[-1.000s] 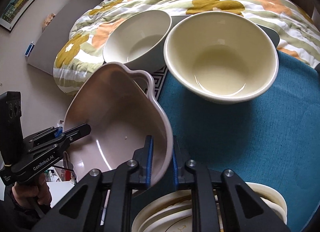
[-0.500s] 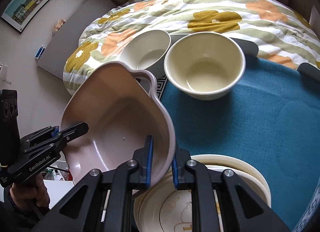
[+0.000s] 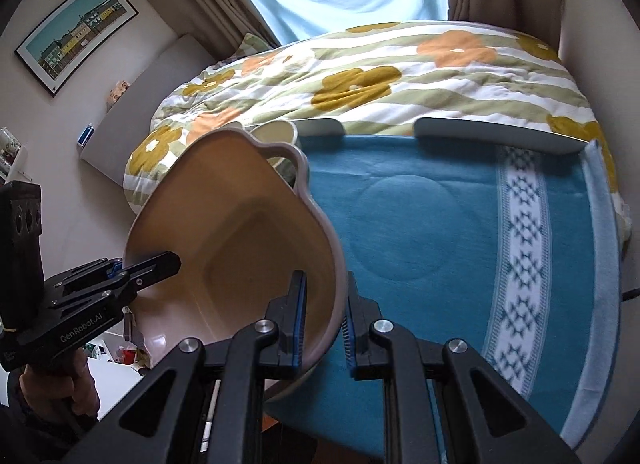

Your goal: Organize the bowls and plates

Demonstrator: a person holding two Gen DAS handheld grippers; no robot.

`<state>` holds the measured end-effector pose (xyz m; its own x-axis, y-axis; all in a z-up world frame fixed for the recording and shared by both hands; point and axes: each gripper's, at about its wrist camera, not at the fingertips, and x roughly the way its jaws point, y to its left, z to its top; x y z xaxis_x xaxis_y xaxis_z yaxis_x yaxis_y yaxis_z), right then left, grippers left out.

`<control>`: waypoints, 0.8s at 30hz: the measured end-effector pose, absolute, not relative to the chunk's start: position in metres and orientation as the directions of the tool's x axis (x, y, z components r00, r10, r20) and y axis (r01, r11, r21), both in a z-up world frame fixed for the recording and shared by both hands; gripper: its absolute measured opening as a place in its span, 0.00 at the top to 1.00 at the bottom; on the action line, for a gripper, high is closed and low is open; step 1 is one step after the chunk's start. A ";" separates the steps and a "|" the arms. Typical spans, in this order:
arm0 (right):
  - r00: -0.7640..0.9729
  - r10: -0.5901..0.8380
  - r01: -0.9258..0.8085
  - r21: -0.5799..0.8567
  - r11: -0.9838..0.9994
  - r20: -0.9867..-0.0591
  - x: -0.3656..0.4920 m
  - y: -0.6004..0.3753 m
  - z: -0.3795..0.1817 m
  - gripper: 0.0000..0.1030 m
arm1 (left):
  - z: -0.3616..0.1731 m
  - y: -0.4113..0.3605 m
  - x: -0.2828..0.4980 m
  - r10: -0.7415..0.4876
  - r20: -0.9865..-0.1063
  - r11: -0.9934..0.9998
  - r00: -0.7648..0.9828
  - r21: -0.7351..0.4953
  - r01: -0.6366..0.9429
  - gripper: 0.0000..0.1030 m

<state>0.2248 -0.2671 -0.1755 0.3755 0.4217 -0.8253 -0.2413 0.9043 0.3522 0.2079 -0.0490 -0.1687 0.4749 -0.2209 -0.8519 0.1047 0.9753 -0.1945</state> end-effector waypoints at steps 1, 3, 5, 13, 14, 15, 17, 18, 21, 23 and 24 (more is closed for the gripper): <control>0.382 0.414 -0.230 0.349 0.908 -0.826 0.219 -0.282 -0.175 0.85 | -0.170 -0.065 0.205 -0.228 -0.851 0.974 0.473 -0.196 0.116 0.88; 0.394 0.401 -0.207 0.345 0.916 -0.827 0.211 -0.308 -0.175 0.85 | -0.173 -0.094 0.199 -0.248 -0.850 0.969 0.464 -0.205 0.141 0.88; 0.403 0.383 -0.183 0.337 0.924 -0.831 0.202 -0.335 -0.177 0.85 | -0.179 -0.121 0.196 -0.264 -0.853 0.964 0.450 -0.213 0.161 0.88; 0.381 0.315 -0.074 0.310 0.948 -0.869 0.184 -0.409 -0.211 0.85 | -0.221 -0.197 0.203 -0.317 -0.878 0.944 0.358 -0.255 0.212 0.88; 0.371 0.310 -0.061 0.311 0.949 -0.875 0.184 -0.415 -0.219 0.85 | -0.228 -0.204 0.206 -0.318 -0.882 0.943 0.347 -0.256 0.215 0.88; 0.363 0.309 -0.049 0.313 0.949 -0.879 0.185 -0.419 -0.224 0.85 | -0.236 -0.210 0.209 -0.317 -0.888 0.942 0.332 -0.255 0.216 0.88; 0.345 0.305 -0.026 0.316 0.949 -0.888 0.185 -0.427 -0.238 0.85 | -0.249 -0.218 0.214 -0.311 -0.899 0.943 0.309 -0.251 0.218 0.88; 0.337 0.303 -0.017 0.316 0.948 -0.891 0.186 -0.430 -0.245 0.85 | -0.254 -0.222 0.216 -0.308 -0.903 0.943 0.300 -0.249 0.219 0.88; 0.324 0.302 -0.005 0.317 0.948 -0.897 0.186 -0.433 -0.256 0.85 | -0.268 -0.227 0.219 -0.299 -0.915 0.945 0.272 -0.245 0.217 0.88; 0.321 0.306 0.000 0.324 0.946 -0.896 0.187 -0.434 -0.262 0.85 | -0.274 -0.229 0.222 -0.294 -0.919 0.946 0.264 -0.241 0.215 0.88; 0.318 0.308 0.001 0.325 0.946 -0.897 0.188 -0.435 -0.265 0.85 | -0.276 -0.231 0.223 -0.290 -0.921 0.947 0.261 -0.238 0.215 0.88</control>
